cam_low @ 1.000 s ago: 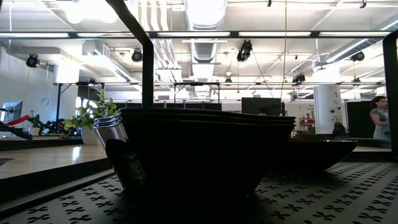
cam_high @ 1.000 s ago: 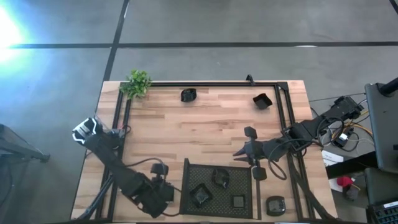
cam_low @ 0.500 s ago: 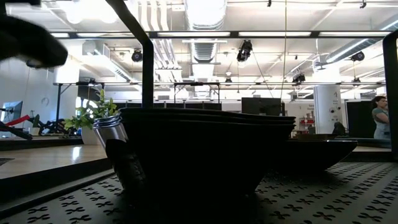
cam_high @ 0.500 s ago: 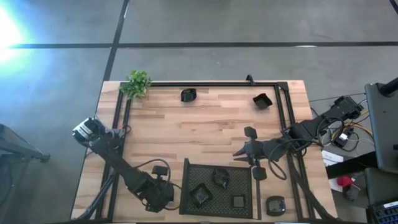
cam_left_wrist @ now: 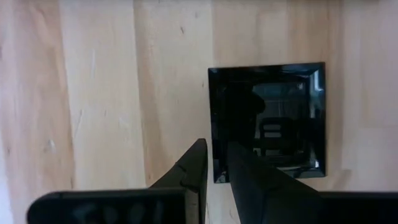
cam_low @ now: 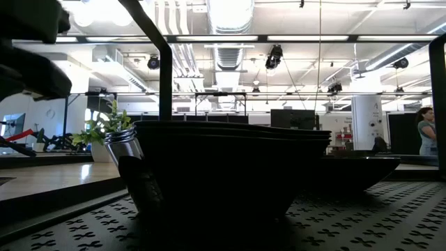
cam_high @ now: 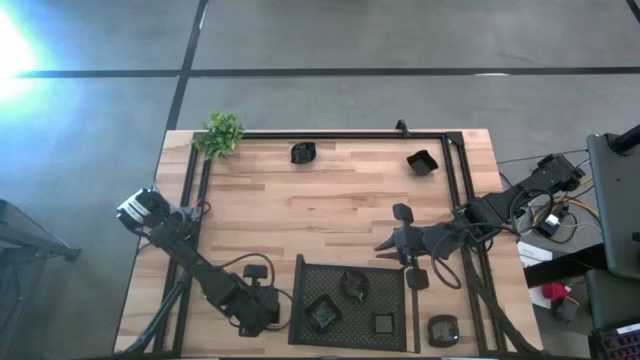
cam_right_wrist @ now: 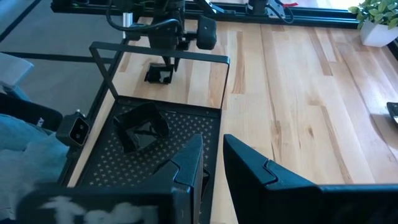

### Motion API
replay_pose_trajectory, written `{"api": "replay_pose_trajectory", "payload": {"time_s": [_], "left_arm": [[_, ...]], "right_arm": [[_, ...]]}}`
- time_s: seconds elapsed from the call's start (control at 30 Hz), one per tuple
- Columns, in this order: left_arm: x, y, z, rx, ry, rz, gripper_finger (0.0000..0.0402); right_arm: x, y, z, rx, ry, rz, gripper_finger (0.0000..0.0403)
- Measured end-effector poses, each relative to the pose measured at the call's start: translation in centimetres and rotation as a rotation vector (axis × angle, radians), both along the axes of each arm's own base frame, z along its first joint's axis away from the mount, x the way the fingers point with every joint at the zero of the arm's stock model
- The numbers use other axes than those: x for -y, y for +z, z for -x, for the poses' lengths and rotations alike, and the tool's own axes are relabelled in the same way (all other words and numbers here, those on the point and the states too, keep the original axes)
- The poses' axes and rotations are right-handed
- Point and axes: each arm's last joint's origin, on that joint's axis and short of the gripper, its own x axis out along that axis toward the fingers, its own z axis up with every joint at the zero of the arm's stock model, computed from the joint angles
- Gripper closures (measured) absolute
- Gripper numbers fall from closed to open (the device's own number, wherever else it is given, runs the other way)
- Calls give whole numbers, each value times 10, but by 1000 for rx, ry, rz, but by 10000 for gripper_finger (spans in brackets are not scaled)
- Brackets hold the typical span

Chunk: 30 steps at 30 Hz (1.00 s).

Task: Pick & Place Mini shaped plates
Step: Stack the square plate on top of the other square plates on the shelf

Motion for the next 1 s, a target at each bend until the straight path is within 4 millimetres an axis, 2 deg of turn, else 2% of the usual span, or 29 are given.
{"api": "replay_pose_trajectory", "payload": {"time_s": [0.23,1.0], "left_arm": [[-4,-9,5,-34,74,22,344],[4,-10,-2,-6,77,124,344]], "right_arm": [[0,0,0,4,8,16,344],[0,0,0,2,9,12,344]]}}
